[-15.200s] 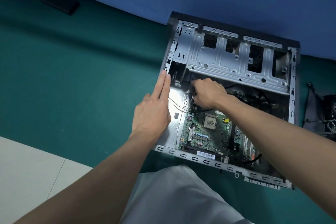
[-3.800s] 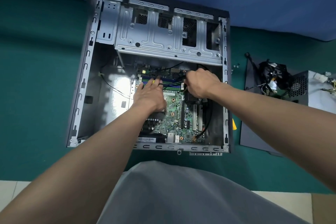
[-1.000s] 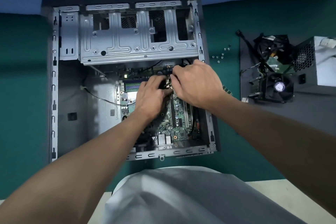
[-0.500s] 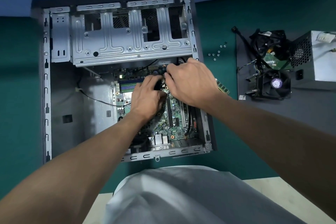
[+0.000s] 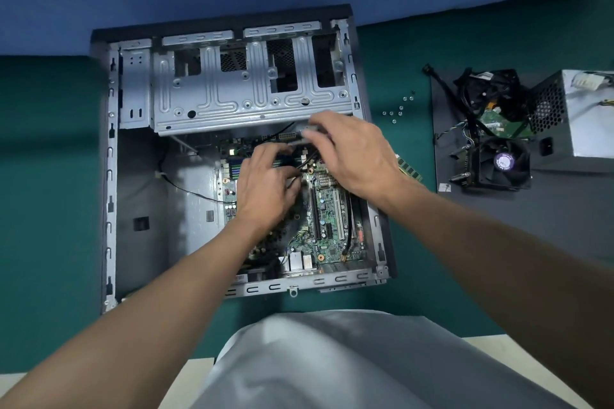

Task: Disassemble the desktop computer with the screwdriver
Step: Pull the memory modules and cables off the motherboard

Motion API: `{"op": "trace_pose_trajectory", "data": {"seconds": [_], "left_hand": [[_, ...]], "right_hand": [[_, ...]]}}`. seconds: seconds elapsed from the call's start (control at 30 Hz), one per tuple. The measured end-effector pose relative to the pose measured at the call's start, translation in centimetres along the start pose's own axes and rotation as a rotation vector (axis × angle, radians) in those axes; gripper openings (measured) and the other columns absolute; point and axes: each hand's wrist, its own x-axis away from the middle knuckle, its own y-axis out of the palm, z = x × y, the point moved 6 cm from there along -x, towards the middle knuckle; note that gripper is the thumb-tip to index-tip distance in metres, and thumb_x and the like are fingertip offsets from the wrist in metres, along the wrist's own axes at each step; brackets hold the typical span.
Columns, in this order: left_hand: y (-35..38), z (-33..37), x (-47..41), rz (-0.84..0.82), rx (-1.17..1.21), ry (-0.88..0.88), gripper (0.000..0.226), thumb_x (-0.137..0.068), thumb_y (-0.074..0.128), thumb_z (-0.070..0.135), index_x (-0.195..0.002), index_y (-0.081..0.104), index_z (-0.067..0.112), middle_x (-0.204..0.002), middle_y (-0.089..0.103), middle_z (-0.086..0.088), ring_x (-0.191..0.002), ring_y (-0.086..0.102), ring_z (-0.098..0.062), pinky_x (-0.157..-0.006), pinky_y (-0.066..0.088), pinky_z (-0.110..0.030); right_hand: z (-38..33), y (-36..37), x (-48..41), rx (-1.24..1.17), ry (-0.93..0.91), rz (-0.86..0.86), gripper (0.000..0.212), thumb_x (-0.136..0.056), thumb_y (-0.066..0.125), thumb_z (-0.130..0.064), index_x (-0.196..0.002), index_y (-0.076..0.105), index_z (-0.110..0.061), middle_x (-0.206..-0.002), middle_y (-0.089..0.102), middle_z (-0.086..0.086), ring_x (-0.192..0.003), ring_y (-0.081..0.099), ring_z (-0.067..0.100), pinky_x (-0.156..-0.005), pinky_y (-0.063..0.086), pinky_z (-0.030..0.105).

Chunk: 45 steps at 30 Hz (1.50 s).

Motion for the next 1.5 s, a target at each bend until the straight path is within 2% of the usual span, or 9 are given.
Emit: {"op": "trace_pose_trajectory", "data": {"seconds": [0.17,0.37,0.5,0.73,0.87,1.0,1.17,1.37,1.5], "left_hand": [[-3.3,2.2,1.1,0.146,0.175,-0.096,0.021,-0.082,0.072,0.027,-0.099,0.075,0.016,-0.12,0.06,0.002,-0.116,0.045,-0.016,-0.1,0.038,-0.039],[-6.2,9.7,1.0,0.345,0.347,0.045,0.013,-0.081,0.074,0.021,-0.093,0.077,0.015,-0.108,0.064,0.0,-0.105,0.05,-0.016,-0.09,0.041,-0.03],[-4.8,14.4,0.1,0.299,0.376,0.115,0.01,-0.079,0.076,0.02,-0.088,0.078,0.017,-0.107,0.064,0.001,-0.104,0.052,-0.021,-0.086,0.044,-0.034],[-1.6,15.0,1.8,0.14,0.159,0.195,0.021,-0.092,0.063,0.023,-0.11,0.073,0.018,-0.137,0.054,-0.001,-0.129,0.044,-0.019,-0.103,0.028,-0.03],[-1.0,13.9,3.2,-0.002,0.147,0.199,0.038,-0.102,0.044,0.03,-0.134,0.056,0.014,-0.155,0.031,0.003,-0.146,0.017,-0.009,-0.116,0.028,-0.034],[-1.2,13.0,5.1,-0.043,0.062,0.19,0.046,-0.104,0.028,0.044,-0.146,0.037,0.03,-0.159,0.015,0.014,-0.145,0.004,0.001,-0.11,0.034,-0.028],[-1.8,12.4,6.6,-0.02,-0.009,0.127,0.045,-0.103,0.023,0.047,-0.147,0.028,0.04,-0.158,0.017,0.016,-0.142,0.027,-0.007,-0.09,0.054,-0.034],[-1.8,9.8,8.0,-0.094,-0.087,0.025,0.054,-0.102,0.011,0.051,-0.149,0.027,0.031,-0.159,0.015,0.012,-0.142,0.027,-0.012,-0.113,0.03,-0.037],[-3.5,6.6,9.3,-0.066,-0.144,-0.044,0.063,-0.1,0.008,0.053,-0.143,0.042,0.022,-0.154,0.031,0.005,-0.138,0.036,-0.015,-0.113,0.028,-0.038]], "right_hand": [[1.5,-2.0,0.4,-0.524,0.233,0.222,0.02,-0.097,0.054,-0.025,-0.108,0.066,-0.015,-0.086,0.067,-0.006,-0.067,0.06,0.003,-0.067,0.051,0.026],[5.0,-2.6,3.1,-1.655,0.724,0.436,0.017,-0.1,0.049,-0.016,-0.092,0.063,-0.009,-0.067,0.06,0.0,-0.061,0.059,0.011,-0.064,0.051,0.024],[6.6,-1.6,6.0,-2.013,0.881,0.451,0.019,-0.1,0.049,-0.023,-0.087,0.057,-0.01,-0.068,0.055,0.0,-0.062,0.058,0.012,-0.066,0.052,0.025],[11.1,1.3,9.1,-1.884,1.099,0.425,0.015,-0.101,0.047,-0.019,-0.095,0.056,-0.009,-0.067,0.048,-0.001,-0.054,0.043,0.009,-0.056,0.039,0.02],[12.7,3.9,9.7,-1.643,1.209,0.321,0.014,-0.1,0.048,-0.014,-0.089,0.056,-0.012,-0.068,0.049,0.001,-0.057,0.045,0.011,-0.056,0.039,0.023],[13.4,5.5,9.4,-1.582,1.257,0.251,0.009,-0.099,0.051,-0.014,-0.094,0.059,-0.014,-0.071,0.053,0.001,-0.061,0.05,0.011,-0.07,0.044,0.024],[12.8,5.5,8.7,-1.547,1.236,0.241,0.011,-0.097,0.053,-0.016,-0.104,0.062,-0.013,-0.071,0.055,-0.003,-0.062,0.052,0.009,-0.096,0.035,0.029],[13.4,3.3,7.8,-1.528,1.172,0.353,0.01,-0.098,0.051,-0.009,-0.092,0.058,-0.011,-0.071,0.054,0.001,-0.058,0.05,0.01,-0.053,0.045,0.013],[13.1,2.4,7.7,-1.448,1.148,0.346,0.011,-0.098,0.051,-0.01,-0.089,0.057,-0.014,-0.068,0.053,0.0,-0.054,0.049,0.01,-0.057,0.039,0.018]]}}
